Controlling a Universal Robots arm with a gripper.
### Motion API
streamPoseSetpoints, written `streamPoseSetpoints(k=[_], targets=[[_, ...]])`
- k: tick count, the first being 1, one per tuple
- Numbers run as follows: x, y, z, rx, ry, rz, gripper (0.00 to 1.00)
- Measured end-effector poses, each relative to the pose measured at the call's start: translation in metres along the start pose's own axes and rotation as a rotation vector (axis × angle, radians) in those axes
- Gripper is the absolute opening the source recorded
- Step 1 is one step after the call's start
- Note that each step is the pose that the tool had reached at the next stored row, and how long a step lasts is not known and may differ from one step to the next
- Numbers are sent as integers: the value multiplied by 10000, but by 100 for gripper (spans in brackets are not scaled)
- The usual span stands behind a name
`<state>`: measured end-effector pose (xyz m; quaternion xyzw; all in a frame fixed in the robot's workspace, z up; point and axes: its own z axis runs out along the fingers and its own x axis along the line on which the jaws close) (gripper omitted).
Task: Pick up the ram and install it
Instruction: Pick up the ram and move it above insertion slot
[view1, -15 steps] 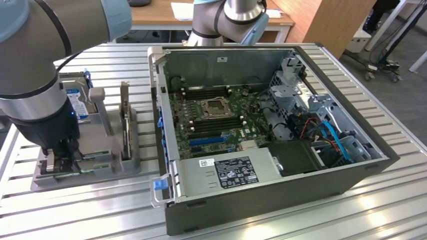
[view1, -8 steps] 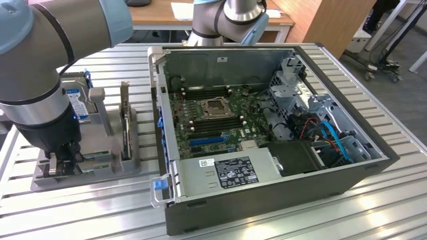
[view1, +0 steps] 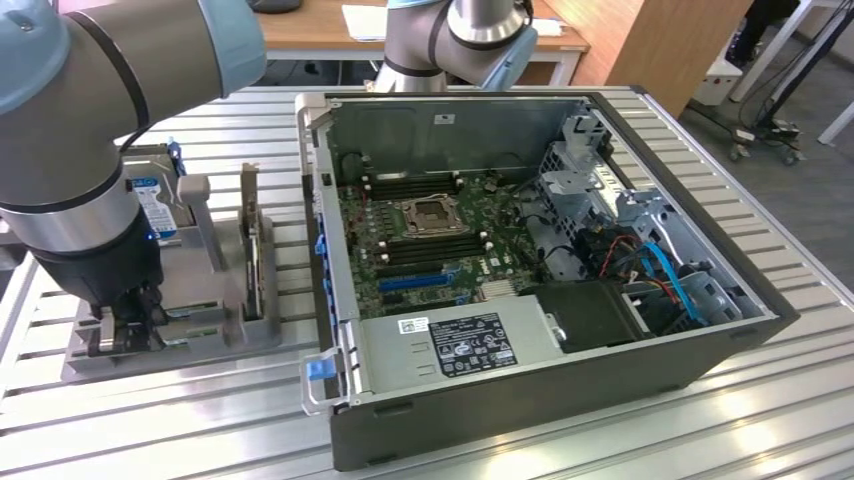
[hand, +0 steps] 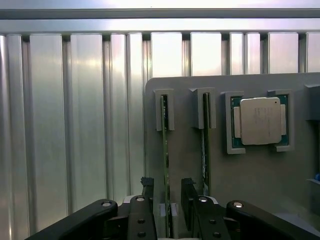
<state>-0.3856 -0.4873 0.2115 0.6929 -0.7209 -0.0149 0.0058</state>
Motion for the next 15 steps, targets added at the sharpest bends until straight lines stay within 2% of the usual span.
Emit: streamPoseSetpoints(k=[4,10,15], targets=[[-1,-25,2,0,0,-22,36],[-4,-106,1,-1,2,-64,36],[-5,-118,26,-1,2,-82,36]])
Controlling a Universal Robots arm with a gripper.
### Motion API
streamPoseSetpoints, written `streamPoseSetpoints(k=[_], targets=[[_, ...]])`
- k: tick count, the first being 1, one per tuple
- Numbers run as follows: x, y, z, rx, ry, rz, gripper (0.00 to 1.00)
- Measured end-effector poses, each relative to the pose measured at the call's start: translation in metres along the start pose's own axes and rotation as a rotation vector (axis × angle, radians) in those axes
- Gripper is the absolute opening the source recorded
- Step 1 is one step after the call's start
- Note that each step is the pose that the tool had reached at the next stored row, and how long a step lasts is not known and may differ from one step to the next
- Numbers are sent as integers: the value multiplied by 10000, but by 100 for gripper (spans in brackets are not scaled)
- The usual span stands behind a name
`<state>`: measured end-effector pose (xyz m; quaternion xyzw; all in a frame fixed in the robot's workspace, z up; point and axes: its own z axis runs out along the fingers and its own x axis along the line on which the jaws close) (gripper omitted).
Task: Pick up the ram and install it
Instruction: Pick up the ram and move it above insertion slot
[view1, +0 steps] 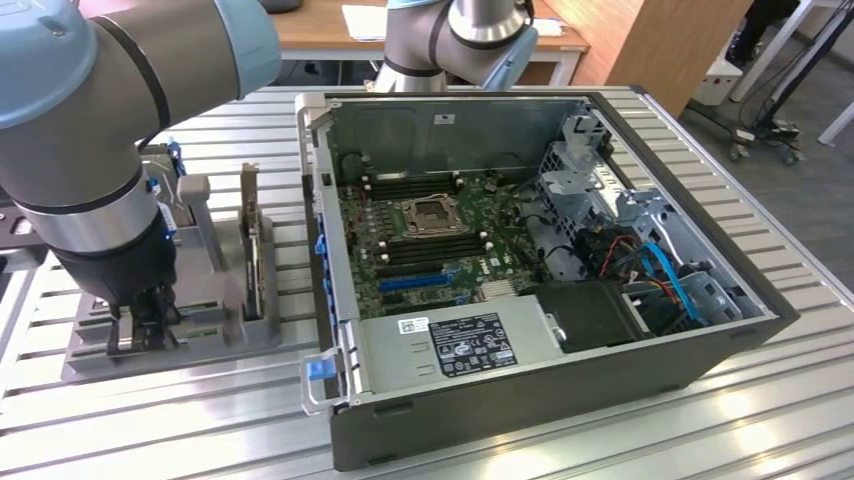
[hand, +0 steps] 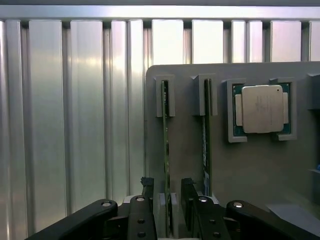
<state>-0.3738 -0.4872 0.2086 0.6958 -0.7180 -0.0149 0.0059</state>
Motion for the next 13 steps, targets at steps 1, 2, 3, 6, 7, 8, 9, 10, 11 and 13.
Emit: streamPoseSetpoints(k=[1,2,3,6,7,8,9,10,11,13], targets=[[1,-1,12,0,0,-5,36],[1,-1,23,0,0,-9,36],[1,-2,34,-1,1,-14,36],[1,-3,65,0,1,-29,36],[1,-3,72,0,1,-33,36],[2,-3,73,-1,2,-35,36],[1,-3,73,-1,2,-35,36],[2,-3,73,-1,1,-35,36],[1,-3,73,-2,1,-35,36],[1,-3,73,-1,0,-36,36]])
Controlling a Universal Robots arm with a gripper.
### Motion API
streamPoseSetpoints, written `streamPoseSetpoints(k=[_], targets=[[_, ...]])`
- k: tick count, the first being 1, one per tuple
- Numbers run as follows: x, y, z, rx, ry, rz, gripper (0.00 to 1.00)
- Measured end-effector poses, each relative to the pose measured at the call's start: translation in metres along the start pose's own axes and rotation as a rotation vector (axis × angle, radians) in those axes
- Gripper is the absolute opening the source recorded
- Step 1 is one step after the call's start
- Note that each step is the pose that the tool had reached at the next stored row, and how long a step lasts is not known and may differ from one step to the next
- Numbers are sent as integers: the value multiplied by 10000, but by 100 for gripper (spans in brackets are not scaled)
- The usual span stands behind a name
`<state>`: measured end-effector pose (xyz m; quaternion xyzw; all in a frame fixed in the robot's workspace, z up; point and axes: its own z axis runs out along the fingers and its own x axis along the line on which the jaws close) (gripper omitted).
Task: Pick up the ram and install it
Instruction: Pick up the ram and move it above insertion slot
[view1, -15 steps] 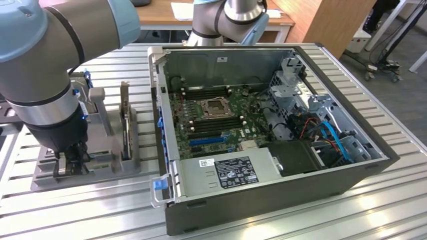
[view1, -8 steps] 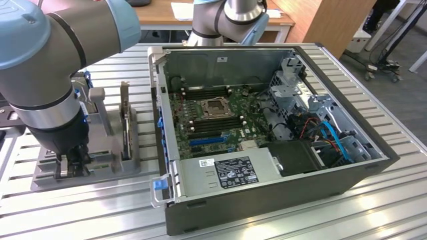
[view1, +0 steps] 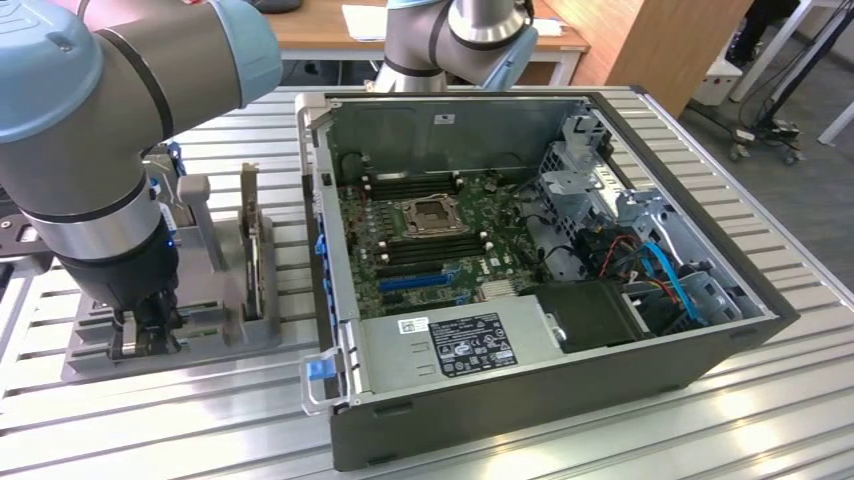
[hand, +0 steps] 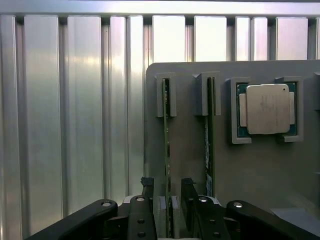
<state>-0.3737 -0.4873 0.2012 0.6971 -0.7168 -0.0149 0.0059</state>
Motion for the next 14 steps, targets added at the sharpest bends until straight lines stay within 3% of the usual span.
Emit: streamPoseSetpoints(k=[4,5,14], targets=[[0,0,0,0,0,0,34],[0,0,1,1,-1,0,27],[0,-2,2,-1,5,-207,27]])
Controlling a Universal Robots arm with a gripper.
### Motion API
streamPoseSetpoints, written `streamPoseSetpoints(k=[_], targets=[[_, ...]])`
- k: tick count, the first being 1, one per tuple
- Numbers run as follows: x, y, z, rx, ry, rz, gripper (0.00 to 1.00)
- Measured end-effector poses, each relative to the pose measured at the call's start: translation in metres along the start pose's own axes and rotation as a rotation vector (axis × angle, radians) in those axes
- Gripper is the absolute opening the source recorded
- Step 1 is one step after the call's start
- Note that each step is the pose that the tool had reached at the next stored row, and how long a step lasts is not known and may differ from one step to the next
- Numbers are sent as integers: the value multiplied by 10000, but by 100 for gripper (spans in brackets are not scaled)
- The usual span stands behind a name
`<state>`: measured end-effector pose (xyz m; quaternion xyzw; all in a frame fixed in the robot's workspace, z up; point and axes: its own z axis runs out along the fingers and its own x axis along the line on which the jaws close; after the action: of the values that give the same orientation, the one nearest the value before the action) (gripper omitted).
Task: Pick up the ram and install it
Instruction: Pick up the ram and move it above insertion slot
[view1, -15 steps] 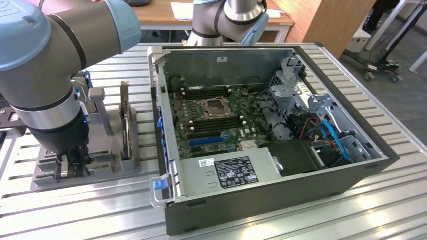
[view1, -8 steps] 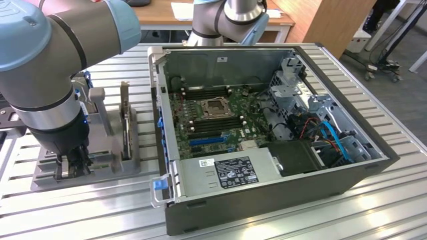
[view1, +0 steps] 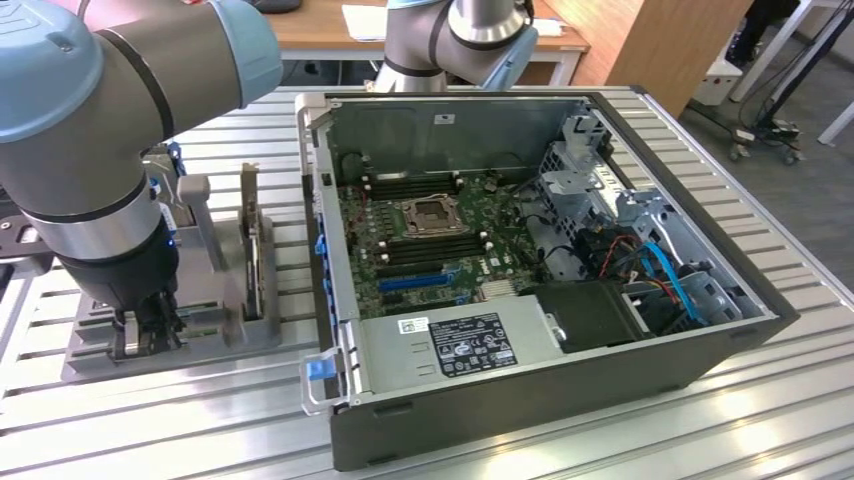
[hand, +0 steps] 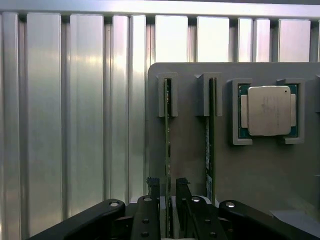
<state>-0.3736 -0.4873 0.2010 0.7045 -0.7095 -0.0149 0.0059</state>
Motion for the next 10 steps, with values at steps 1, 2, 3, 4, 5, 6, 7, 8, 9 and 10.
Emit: streamPoseSetpoints(k=[1,2,3,4,5,6,7,8,9,10], targets=[[0,-1,1,-1,2,-88,27],[0,-2,0,-2,5,-172,27],[0,-2,0,-4,7,-245,27],[0,-2,0,-4,8,-272,27],[0,-2,0,-5,9,-273,27],[-2,-3,0,-4,8,-277,27],[-4,-2,0,-5,9,-274,27],[-4,-2,0,-5,8,-274,27],[-4,-2,0,-4,9,-274,27],[-4,-2,0,-5,9,-274,27]])
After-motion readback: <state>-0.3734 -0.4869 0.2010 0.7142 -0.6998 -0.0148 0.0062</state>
